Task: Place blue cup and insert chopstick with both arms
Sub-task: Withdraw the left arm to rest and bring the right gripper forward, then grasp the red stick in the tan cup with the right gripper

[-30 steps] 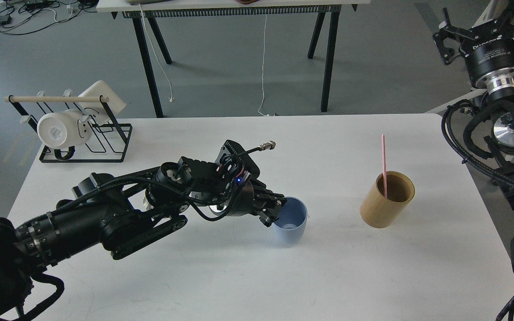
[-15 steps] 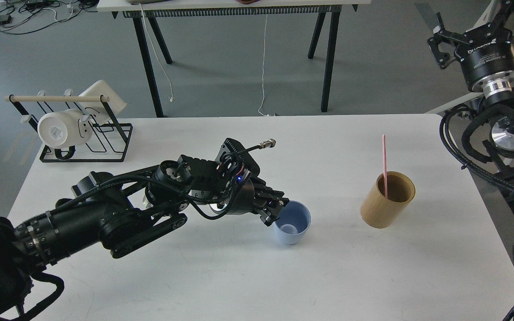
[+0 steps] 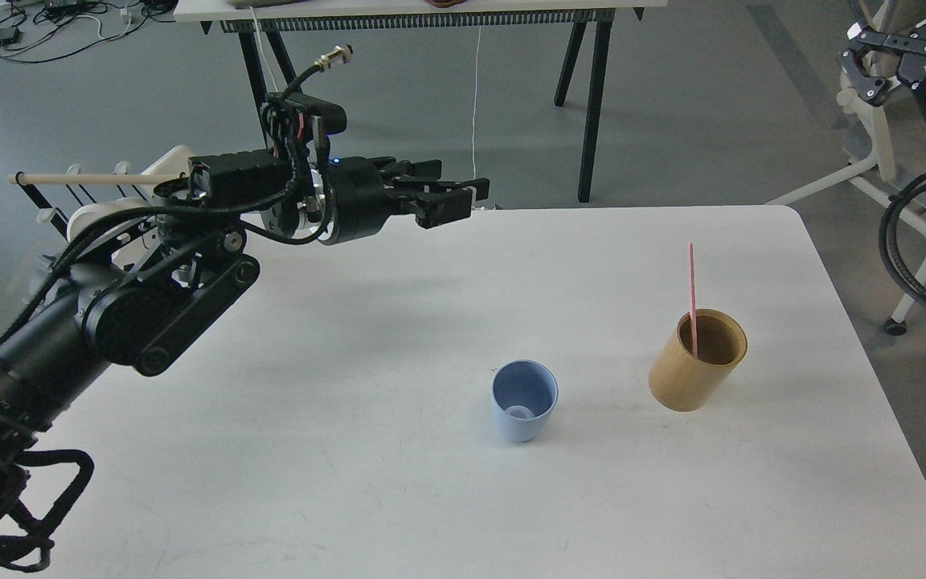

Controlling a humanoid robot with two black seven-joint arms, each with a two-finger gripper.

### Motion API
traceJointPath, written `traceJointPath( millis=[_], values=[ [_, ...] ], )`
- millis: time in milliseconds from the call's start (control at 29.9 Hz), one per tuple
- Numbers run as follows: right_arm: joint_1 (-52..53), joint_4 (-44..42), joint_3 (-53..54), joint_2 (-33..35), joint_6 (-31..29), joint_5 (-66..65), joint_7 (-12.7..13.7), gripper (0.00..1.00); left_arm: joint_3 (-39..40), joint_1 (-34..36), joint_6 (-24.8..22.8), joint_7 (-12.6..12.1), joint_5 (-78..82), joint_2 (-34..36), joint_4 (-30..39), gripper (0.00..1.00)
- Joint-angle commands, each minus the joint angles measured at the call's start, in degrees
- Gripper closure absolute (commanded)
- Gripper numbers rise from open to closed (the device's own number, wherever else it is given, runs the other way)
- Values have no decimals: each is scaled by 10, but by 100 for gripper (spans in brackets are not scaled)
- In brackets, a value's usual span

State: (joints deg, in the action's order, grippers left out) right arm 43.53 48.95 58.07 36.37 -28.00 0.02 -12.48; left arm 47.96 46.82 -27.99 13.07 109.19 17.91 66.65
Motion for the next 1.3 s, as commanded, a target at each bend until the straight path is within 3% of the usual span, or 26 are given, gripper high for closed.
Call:
traceJointPath(
  millis=[0,201,368,635,769,1003,1270],
  values=[
    [-21,48,-1,40,0,-52,0,1,46,2,0,-2,-141,5,-53,1],
    [-69,158,-1,89,0,-193,-1,2,85,11,0,2,-437,14,-117,0],
    [-81,230,-1,102,84,-372,-1,2,92,17,0,-1,-754,17,-200,0],
    [-121,314,-1,123,178,-649,-1,2,91,12,0,-1,-1057,48,-324,0],
    [-152,343,-1,138,195,-775,-1,2,91,11,0,-3,-1115,46,-376,0],
    [-203,348,-65,137,261,-976,-4,6,91,0,0,-2,-1120,40,-379,0],
    [-199,309,-206,134,311,-992,1,31,87,0,0,-1,-1120,37,-379,0]
  ],
)
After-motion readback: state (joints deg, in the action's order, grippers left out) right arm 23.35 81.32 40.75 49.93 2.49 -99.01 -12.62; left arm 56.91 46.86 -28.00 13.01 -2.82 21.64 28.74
